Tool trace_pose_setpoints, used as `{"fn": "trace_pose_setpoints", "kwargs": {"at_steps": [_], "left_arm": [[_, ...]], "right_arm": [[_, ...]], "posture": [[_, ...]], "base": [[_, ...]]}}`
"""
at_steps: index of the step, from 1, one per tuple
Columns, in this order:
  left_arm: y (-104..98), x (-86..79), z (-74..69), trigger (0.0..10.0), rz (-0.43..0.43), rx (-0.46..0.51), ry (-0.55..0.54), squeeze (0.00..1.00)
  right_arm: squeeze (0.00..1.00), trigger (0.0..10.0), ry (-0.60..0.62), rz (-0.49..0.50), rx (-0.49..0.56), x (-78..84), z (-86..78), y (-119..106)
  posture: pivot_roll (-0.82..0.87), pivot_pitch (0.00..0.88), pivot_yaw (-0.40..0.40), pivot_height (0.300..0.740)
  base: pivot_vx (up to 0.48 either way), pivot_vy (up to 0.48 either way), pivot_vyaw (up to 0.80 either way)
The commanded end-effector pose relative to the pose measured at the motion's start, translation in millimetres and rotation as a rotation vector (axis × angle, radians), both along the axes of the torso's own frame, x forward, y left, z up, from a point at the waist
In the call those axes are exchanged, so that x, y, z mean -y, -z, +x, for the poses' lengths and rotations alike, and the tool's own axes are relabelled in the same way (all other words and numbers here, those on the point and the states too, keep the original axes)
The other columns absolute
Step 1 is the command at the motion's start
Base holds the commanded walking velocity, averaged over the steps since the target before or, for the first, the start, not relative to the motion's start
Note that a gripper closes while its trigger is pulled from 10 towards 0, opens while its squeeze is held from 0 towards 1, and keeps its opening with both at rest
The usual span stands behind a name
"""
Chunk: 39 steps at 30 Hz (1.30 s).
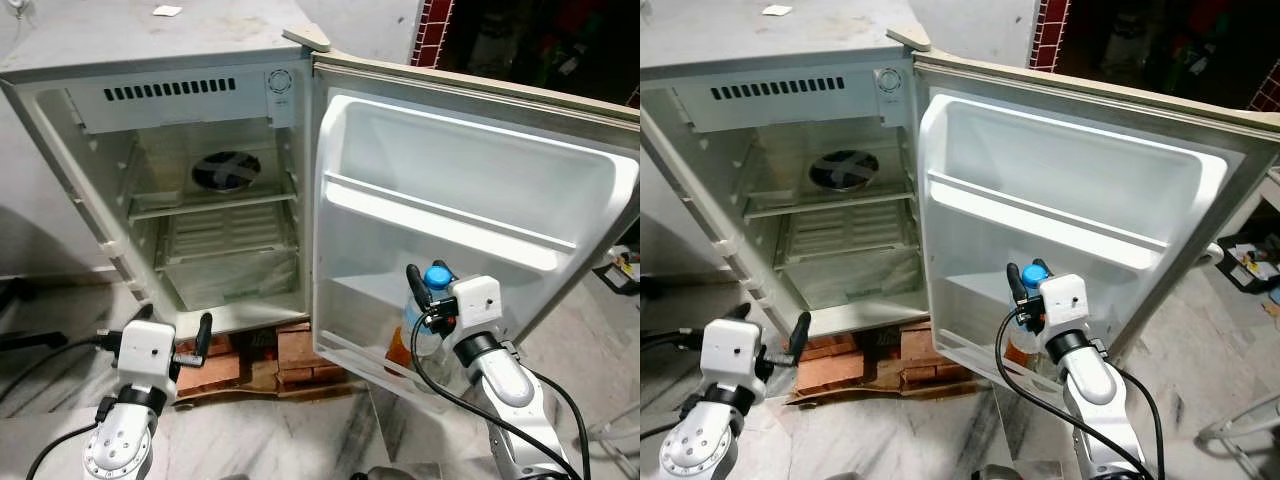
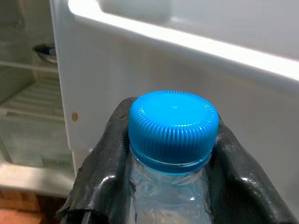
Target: Restocking fridge
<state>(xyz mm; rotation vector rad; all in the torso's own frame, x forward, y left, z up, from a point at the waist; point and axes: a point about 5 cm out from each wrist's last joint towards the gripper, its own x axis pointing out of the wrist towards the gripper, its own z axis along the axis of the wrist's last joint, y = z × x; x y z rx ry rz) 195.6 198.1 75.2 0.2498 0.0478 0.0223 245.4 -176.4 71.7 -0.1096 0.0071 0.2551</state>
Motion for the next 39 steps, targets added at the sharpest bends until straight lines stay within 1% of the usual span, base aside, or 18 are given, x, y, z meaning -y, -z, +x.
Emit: {"fn": "trace_pose_setpoints", "kwargs": {"at_steps": [1,4,10,12,14,16,18,20,24,31,39], "left_arm": [[5,-5.5,-7.0,10.0,0.034,-0.007,-0.054,0.00],[11,-1.9,-10.6,10.0,0.018,-0.029,-0.052,0.00],[10,2.8,-5.8,10.0,0.007,-0.036,-0.052,0.00],[9,3.9,-1.2,10.0,0.005,-0.023,-0.052,0.00],[8,3.2,0.9,10.0,0.005,-0.020,-0.056,0.00],[8,2.9,1.8,10.0,0.008,-0.018,-0.057,0.00],[9,5.6,1.1,10.0,0.034,-0.016,-0.024,0.00],[9,6.2,0.9,10.0,0.036,-0.017,-0.020,0.00],[11,5.2,1.5,10.0,0.010,-0.027,-0.049,0.00],[11,2.4,4.9,10.0,0.022,-0.028,-0.047,0.00],[11,0.7,6.1,10.0,0.029,-0.026,-0.049,0.00]], "right_arm": [[0.00,10.0,0.025,0.007,0.028,3.2,-1.2,-6],[0.00,10.0,0.035,0.013,0.022,3.4,-3.5,-4],[0.00,10.0,0.040,0.010,0.034,-0.5,1.7,-5],[0.00,10.0,0.039,0.023,0.028,-4.5,5.4,-6],[0.00,10.0,0.030,0.023,0.028,-6.3,5.5,-6],[0.00,10.0,0.023,0.025,0.027,-7.8,5.0,-6],[0.00,10.0,0.018,0.027,0.029,-8.6,5.0,-6],[0.00,10.0,0.017,0.027,0.029,-8.6,5.1,-6],[0.00,10.0,0.010,0.027,0.033,-9.3,7.2,-8],[0.00,10.0,0.003,0.029,0.038,-11.6,10.6,-8],[0.00,10.0,-0.008,0.031,0.043,-13.9,15.9,-9]], "posture": [[0.00,0.042,-0.003,0.740],[0.00,0.029,0.001,0.740],[0.01,0.018,0.004,0.740],[0.01,0.018,0.001,0.736],[0.01,0.018,-0.001,0.736],[0.01,0.019,-0.004,0.726],[0.00,0.021,-0.005,0.711],[0.00,0.021,-0.005,0.706],[0.00,0.024,-0.004,0.706],[0.00,0.022,-0.003,0.671],[0.01,0.021,-0.002,0.671]], "base": [[0.000,0.000,0.00],[0.000,0.000,0.00],[0.000,0.000,0.00],[0.000,0.000,0.00],[0.000,0.000,0.00],[0.000,0.000,0.00],[0.000,0.000,0.00],[0.000,0.000,0.00],[0.000,0.000,0.00],[0.000,0.000,0.00],[0.000,0.000,0.00]]}}
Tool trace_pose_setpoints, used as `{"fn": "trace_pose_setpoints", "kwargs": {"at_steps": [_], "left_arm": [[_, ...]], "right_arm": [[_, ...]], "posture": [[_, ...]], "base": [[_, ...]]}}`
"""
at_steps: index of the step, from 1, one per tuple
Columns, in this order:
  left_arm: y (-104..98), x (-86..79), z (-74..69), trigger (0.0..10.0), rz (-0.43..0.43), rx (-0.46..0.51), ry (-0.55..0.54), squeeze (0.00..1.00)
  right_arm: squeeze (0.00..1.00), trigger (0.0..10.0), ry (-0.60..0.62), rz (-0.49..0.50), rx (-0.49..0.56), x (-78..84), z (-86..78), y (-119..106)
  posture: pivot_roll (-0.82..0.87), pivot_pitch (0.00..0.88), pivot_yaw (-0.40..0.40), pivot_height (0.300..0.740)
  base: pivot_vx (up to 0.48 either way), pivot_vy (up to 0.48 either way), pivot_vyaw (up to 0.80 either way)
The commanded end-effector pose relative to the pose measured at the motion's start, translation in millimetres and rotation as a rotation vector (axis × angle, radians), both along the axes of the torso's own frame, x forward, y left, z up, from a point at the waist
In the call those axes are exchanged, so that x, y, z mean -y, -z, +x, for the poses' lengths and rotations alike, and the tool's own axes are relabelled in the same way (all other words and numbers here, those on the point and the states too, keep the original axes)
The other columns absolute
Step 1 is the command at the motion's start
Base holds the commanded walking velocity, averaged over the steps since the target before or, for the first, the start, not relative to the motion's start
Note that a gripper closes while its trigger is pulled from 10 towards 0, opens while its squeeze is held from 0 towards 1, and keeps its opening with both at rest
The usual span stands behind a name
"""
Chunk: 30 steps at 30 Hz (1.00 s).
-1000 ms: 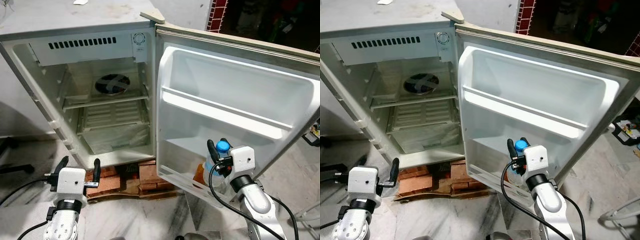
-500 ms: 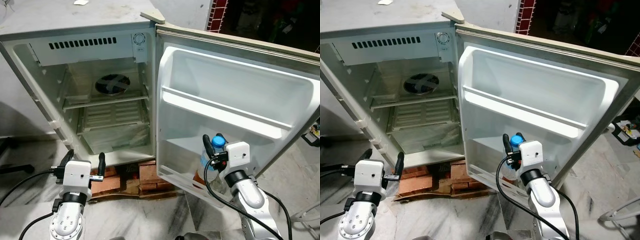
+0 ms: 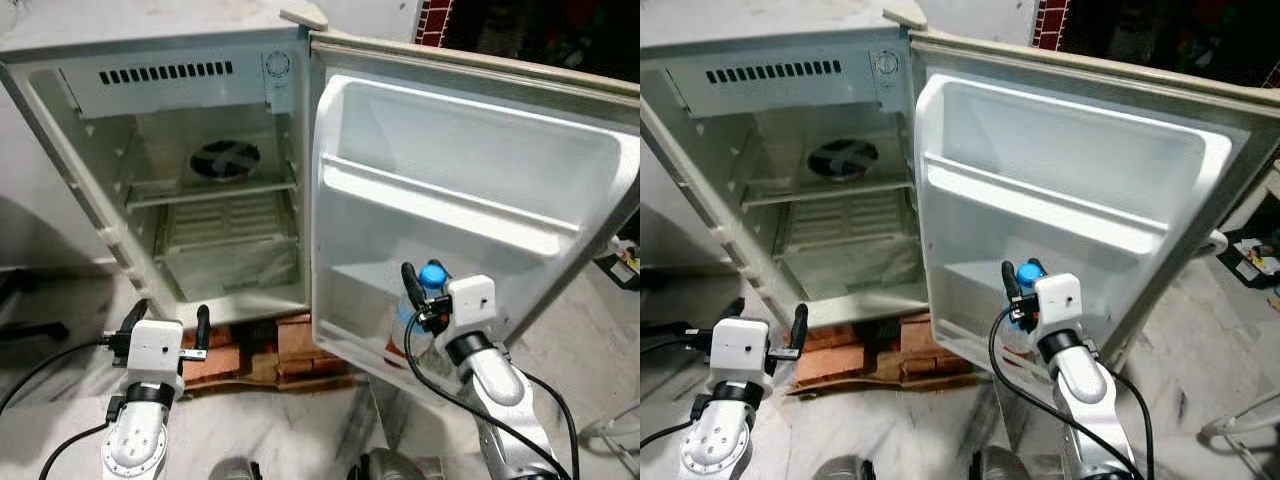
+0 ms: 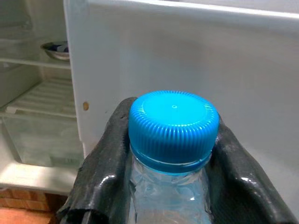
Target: Restocking fridge
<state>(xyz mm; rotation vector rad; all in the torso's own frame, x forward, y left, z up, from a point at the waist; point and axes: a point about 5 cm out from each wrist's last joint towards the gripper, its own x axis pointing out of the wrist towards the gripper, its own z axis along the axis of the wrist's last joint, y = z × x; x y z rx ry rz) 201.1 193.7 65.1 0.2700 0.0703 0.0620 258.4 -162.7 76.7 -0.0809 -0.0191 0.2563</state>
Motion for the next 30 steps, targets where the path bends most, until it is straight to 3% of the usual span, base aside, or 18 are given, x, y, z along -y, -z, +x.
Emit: {"fn": "trace_pose_setpoints", "kwargs": {"at_steps": [1,7,19,24,30], "left_arm": [[1,-3.7,0.7,10.0,0.009,-0.009,-0.008,0.00],[1,-3.7,1.3,10.0,0.010,-0.010,-0.005,0.00],[-2,-2.3,8.0,10.0,0.015,0.004,-0.014,0.00],[-3,-12.4,6.0,10.0,0.000,0.010,-0.053,0.00],[-3,-11.4,4.0,10.0,0.000,0.011,-0.038,0.00]], "right_arm": [[0.00,10.0,-0.005,-0.001,0.020,-0.3,3.1,-4],[0.00,10.0,-0.014,0.007,0.017,-3.4,4.3,-3],[0.00,10.0,-0.040,-0.013,0.034,-6.2,17.3,-8],[0.00,10.0,-0.059,-0.023,0.053,-8.4,23.7,-13],[0.00,10.0,-0.072,-0.023,0.057,-11.8,24.0,-13]], "posture": [[0.01,0.021,-0.002,0.671],[0.01,0.021,0.001,0.647],[0.01,0.046,-0.010,0.647],[0.02,0.062,-0.015,0.647],[0.02,0.061,-0.015,0.647]], "base": [[0.000,0.000,0.00],[0.000,0.000,0.00],[0.000,0.000,0.00],[0.000,0.000,0.00],[0.000,0.000,0.00]]}}
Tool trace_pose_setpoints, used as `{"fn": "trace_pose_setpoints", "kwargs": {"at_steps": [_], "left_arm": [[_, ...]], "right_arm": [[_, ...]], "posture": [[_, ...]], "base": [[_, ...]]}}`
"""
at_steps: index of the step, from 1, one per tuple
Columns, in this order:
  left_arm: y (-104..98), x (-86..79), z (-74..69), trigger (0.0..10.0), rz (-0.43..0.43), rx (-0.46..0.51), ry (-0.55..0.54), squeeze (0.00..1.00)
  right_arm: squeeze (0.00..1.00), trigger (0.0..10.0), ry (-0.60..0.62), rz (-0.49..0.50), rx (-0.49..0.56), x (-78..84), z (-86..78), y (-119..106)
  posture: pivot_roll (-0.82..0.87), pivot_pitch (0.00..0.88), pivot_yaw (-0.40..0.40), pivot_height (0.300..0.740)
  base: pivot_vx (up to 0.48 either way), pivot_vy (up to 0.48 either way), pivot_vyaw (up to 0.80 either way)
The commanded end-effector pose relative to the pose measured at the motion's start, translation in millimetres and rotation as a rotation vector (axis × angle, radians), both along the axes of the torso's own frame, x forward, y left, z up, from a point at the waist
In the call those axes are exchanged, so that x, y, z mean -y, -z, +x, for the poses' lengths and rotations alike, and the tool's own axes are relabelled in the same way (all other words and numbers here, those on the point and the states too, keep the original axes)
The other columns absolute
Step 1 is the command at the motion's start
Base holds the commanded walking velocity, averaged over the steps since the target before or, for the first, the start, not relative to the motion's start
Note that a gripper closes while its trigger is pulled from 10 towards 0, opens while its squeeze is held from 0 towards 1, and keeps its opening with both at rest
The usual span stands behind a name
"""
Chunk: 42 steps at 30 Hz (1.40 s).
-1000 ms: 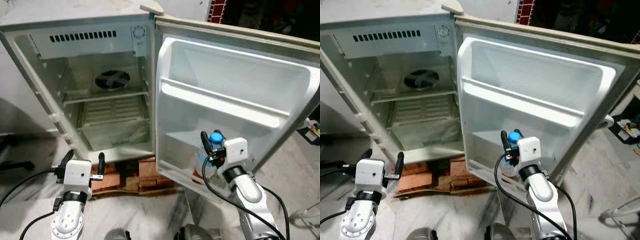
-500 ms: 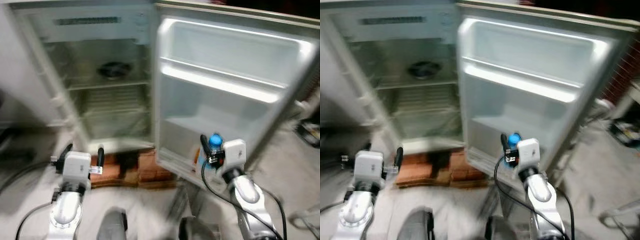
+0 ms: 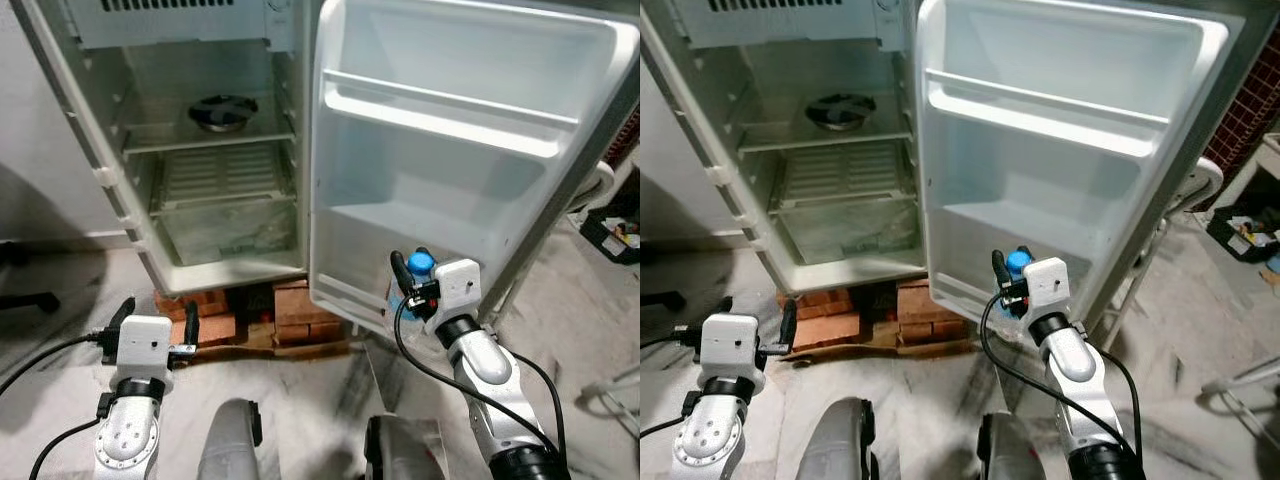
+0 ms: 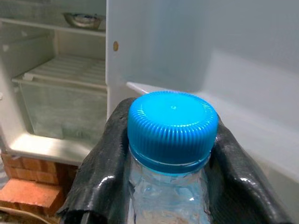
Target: Restocking fridge
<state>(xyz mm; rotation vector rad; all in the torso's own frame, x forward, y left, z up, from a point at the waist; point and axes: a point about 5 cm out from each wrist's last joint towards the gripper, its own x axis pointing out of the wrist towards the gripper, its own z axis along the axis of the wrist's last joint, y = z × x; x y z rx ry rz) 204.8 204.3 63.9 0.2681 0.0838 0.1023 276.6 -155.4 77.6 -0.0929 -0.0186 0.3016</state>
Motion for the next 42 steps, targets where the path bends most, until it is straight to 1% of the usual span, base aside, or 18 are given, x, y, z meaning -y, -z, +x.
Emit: {"fn": "trace_pose_setpoints", "kwargs": {"at_steps": [1,7,14,18,33,35,38,42], "left_arm": [[-4,-0.5,0.4,10.0,0.000,0.020,0.005,0.00],[-5,-0.1,2.6,10.0,-0.005,0.027,0.013,0.00],[-6,1.6,7.1,10.0,-0.009,0.033,0.024,0.00],[-6,3.6,9.7,10.0,-0.013,0.036,0.031,0.00],[-5,5.7,12.9,10.0,-0.016,0.037,0.038,0.00],[-2,7.4,14.1,10.0,-0.017,0.019,0.030,0.00],[-1,7.9,14.2,10.0,-0.015,0.017,0.031,0.00],[-1,8.0,14.2,10.0,-0.014,0.015,0.026,0.00]], "right_arm": [[0.00,10.0,-0.029,-0.009,0.058,-5.0,5.8,-12],[0.00,10.0,-0.040,-0.008,0.060,-7.1,5.9,-11],[0.00,10.0,-0.044,-0.012,0.066,-4.9,9.0,-12],[0.00,10.0,-0.050,-0.013,0.058,-6.6,9.0,-8],[0.00,10.0,-0.061,-0.003,0.058,-8.6,9.4,-7],[0.00,10.0,-0.066,0.001,0.058,-9.1,9.7,-7],[0.00,10.0,-0.071,0.004,0.056,-9.5,9.8,-7],[0.00,10.0,-0.107,0.021,0.042,-12.3,7.3,-5]], "posture": [[0.02,0.061,-0.015,0.647],[0.02,0.057,-0.014,0.647],[0.02,0.047,-0.012,0.647],[0.02,0.038,-0.012,0.647],[0.01,0.037,-0.011,0.647],[0.01,0.036,-0.011,0.647],[0.01,0.036,-0.012,0.647],[0.01,0.036,-0.012,0.647]], "base": [[0.000,0.000,0.00],[0.298,0.000,0.00],[0.370,0.000,0.00],[0.374,0.000,0.00],[0.360,0.000,0.00],[0.000,0.000,0.00],[0.000,0.000,0.00],[0.000,0.000,0.00]]}}
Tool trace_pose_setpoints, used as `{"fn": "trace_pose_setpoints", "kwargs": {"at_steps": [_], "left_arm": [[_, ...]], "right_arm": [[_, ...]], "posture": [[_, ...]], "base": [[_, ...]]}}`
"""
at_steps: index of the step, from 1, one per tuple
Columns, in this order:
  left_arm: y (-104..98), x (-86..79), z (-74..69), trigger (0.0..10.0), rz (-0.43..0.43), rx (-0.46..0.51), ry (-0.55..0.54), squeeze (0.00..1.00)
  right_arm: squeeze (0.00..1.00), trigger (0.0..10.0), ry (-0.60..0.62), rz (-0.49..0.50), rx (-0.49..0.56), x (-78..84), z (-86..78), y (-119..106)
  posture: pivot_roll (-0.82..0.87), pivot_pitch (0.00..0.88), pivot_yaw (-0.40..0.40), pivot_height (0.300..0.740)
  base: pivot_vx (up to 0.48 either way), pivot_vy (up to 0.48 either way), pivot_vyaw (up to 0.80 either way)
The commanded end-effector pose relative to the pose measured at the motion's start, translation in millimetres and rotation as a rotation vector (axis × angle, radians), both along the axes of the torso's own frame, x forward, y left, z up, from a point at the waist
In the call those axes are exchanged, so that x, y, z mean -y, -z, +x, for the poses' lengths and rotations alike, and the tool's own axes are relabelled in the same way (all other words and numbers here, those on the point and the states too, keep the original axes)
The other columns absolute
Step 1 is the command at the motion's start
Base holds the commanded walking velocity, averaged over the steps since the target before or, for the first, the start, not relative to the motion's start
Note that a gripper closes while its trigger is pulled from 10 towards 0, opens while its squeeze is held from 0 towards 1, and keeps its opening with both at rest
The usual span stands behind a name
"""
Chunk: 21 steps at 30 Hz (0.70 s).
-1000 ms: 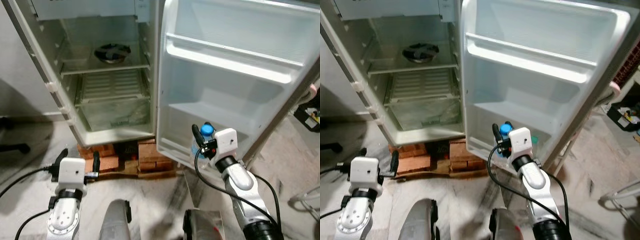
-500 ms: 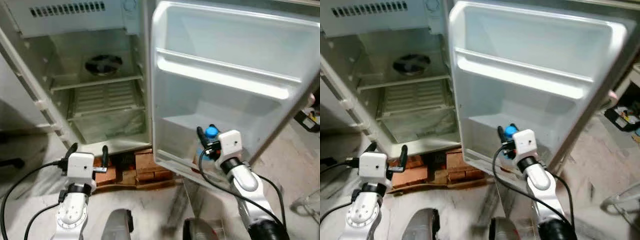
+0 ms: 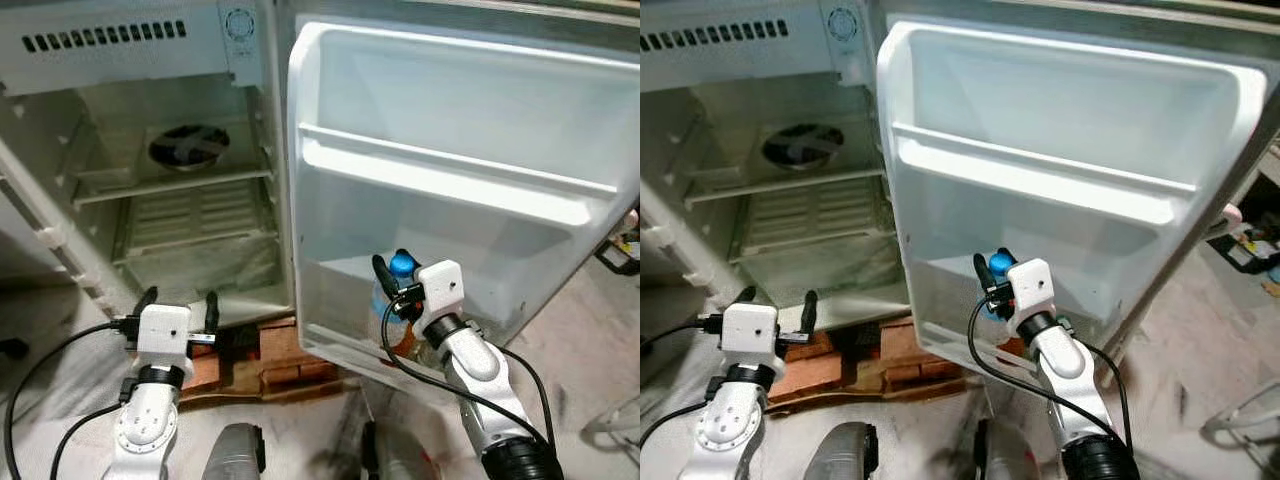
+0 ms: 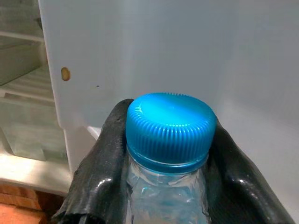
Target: Restocking fridge
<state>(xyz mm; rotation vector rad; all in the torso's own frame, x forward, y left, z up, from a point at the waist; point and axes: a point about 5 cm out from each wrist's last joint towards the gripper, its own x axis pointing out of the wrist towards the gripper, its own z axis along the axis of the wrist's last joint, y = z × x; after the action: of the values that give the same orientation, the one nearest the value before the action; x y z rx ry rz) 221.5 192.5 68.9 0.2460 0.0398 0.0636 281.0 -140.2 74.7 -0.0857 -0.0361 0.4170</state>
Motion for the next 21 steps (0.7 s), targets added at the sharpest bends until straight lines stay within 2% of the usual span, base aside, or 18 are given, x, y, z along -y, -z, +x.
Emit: {"fn": "trace_pose_setpoints", "kwargs": {"at_steps": [1,17,21], "left_arm": [[4.5,-3.7,-2.8,10.0,0.008,-0.025,-0.018,0.00],[6.3,0.2,-6.0,10.0,0.021,-0.034,-0.022,0.00],[6.2,-1.5,-6.8,10.0,0.030,-0.034,-0.033,0.00]], "right_arm": [[0.00,10.0,0.005,0.016,0.026,2.5,2.5,-7.1],[0.00,10.0,-0.031,0.035,0.015,-3.2,-1.0,-4.9],[0.00,10.0,-0.047,0.032,0.007,-6.8,-1.1,-4.1]], "posture": [[0.01,0.036,-0.012,0.647],[0.01,0.049,-0.005,0.539],[0.01,0.056,-0.001,0.535]], "base": [[0.000,0.000,0.00],[0.000,0.000,0.00],[0.000,0.000,0.00]]}}
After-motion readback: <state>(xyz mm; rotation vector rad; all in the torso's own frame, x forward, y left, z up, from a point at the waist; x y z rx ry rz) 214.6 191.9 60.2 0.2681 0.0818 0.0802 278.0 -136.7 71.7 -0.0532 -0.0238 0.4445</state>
